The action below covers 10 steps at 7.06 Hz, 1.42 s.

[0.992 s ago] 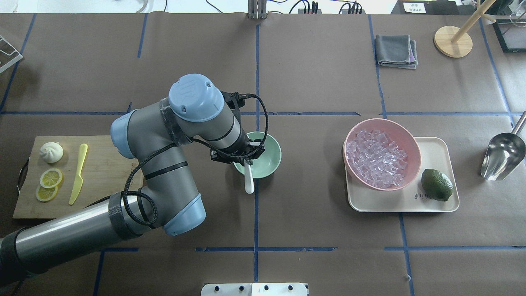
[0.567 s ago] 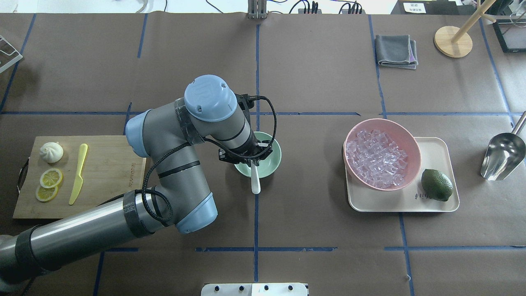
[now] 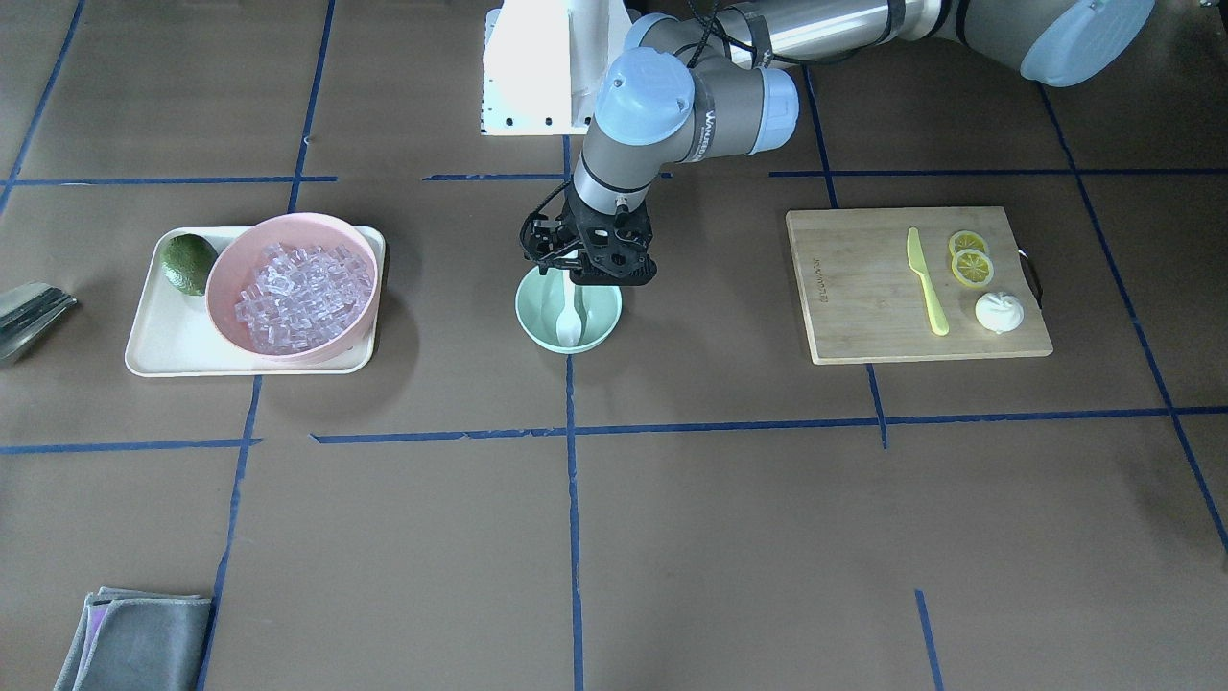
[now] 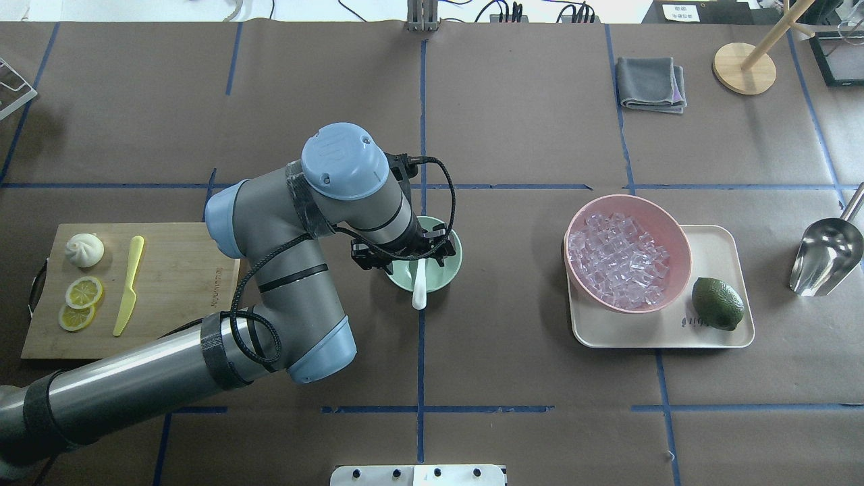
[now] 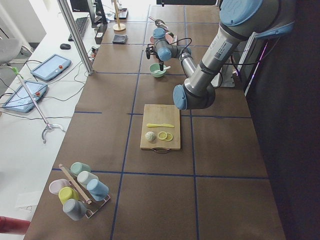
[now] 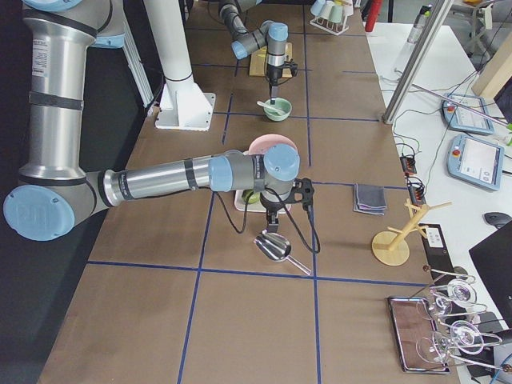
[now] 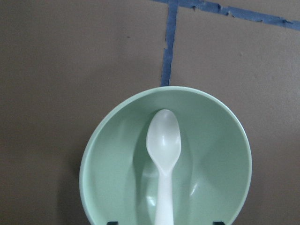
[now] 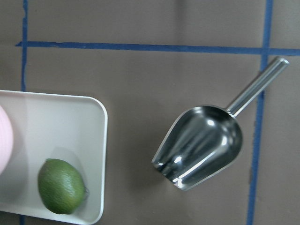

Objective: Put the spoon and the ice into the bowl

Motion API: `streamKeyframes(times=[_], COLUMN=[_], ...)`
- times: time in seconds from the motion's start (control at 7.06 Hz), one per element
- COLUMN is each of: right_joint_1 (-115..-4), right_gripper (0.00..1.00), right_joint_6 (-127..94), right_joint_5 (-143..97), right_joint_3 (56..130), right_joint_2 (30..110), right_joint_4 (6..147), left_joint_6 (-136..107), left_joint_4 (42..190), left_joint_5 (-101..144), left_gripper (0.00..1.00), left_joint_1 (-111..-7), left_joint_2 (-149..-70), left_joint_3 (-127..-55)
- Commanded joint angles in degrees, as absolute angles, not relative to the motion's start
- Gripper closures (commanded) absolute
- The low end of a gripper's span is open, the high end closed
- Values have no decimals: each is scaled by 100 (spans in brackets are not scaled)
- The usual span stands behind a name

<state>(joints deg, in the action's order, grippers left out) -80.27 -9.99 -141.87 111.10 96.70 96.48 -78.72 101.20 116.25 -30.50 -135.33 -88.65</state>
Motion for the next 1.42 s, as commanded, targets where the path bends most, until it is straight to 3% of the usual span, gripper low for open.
streamKeyframes(times=[0.0, 0.14, 0.71, 1.28], right_joint_1=[-6958, -6387, -4731, -4202], right_gripper=[1, 1, 1, 5], right_joint_6=[-3336, -4480, -6517, -7172], right_joint_5=[-14020, -13601, -12447, -12182], right_joint_3=[11478, 11505, 11470, 11189], right_joint_2=[9301, 9168, 8262, 8165], right_joint_4=[8910, 8216, 8121, 8086], left_joint_6=[-7884, -7858, -7005, -6996], left_joint_4=[10099, 10081, 10072, 10072], left_joint_5=[11619, 11654, 11716, 11707], left_gripper=[9, 9, 9, 7], left_joint_1=[-3208, -3391, -4059, -4219], left_joint_2=[-13230, -12906, -11298, -10775], left_joint_3=[-9279, -9568, -10957, -11241])
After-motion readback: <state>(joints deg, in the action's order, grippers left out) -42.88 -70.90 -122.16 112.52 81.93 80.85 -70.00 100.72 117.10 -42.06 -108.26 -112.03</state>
